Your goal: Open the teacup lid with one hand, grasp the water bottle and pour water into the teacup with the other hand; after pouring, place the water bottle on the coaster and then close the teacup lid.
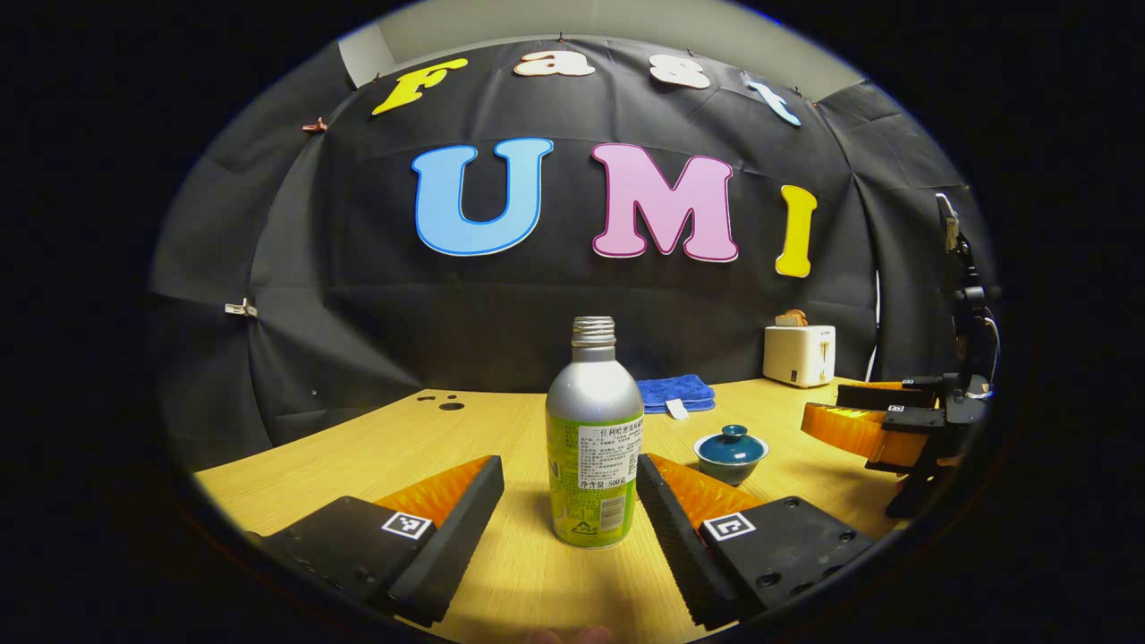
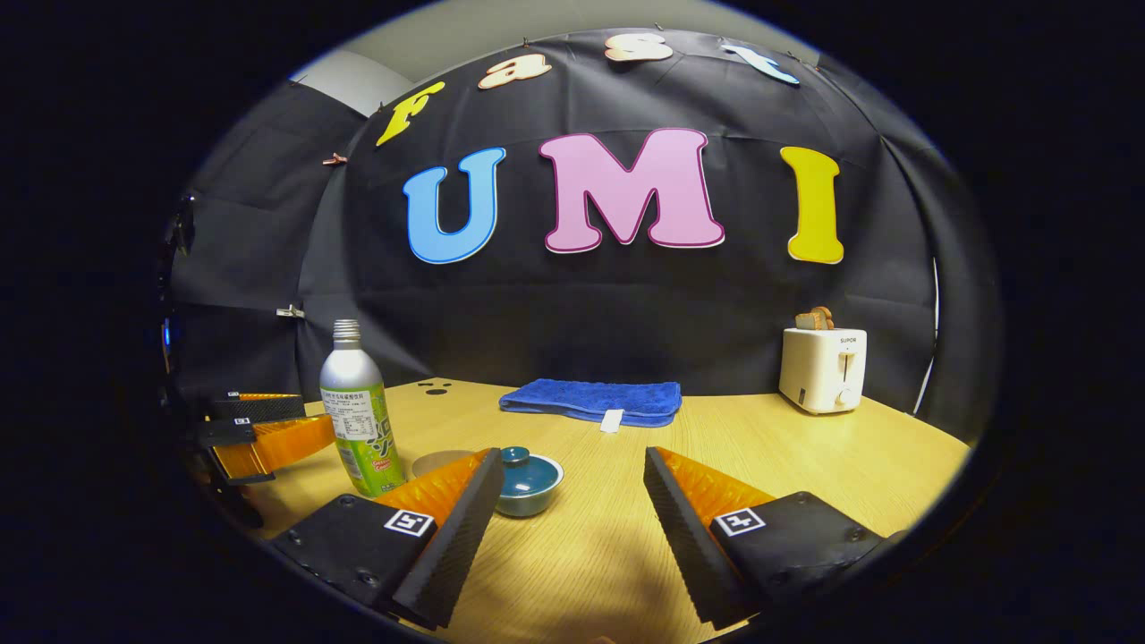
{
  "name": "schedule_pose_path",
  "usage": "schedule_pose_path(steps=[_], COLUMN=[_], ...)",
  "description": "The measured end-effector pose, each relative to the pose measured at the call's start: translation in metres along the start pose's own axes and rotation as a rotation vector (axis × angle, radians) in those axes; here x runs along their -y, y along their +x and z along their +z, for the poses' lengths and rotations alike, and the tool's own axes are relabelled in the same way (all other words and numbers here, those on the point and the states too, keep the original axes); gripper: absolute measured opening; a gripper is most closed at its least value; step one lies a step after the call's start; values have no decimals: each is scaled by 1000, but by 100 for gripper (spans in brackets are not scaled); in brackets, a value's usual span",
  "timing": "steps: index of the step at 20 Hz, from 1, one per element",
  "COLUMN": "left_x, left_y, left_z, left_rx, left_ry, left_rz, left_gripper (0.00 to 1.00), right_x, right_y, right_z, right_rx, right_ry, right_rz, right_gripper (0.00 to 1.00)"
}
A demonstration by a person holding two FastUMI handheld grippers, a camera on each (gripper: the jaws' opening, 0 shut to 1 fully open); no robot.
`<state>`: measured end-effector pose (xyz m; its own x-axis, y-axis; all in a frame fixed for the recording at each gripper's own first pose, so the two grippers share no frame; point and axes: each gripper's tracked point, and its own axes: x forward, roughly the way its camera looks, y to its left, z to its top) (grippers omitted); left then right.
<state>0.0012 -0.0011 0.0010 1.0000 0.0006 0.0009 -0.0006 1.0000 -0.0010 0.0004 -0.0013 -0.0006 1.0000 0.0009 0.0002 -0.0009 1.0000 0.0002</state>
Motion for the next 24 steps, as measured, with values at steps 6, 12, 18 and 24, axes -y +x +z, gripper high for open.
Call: schedule_pose_path(steps=[6, 12, 18, 24], left_x=[1, 1, 2, 2], left_y=[0, 0, 1, 1], left_z=[-1, -2, -2, -2], left_rx=[0, 1, 1, 2], left_ry=[-1, -2, -2, -2], left_rz=[0, 0, 1, 1], left_gripper=[95, 95, 94, 94], right_x=[-23, -47, -52, -55], right_y=[13, 46, 65, 77], right_z=[-1, -8, -22, -37], right_rx=[-6, -34, -132, -223], right_ry=[2, 2, -17, -24], right_rz=[59, 122, 121, 123], right_gripper=[98, 97, 80, 60])
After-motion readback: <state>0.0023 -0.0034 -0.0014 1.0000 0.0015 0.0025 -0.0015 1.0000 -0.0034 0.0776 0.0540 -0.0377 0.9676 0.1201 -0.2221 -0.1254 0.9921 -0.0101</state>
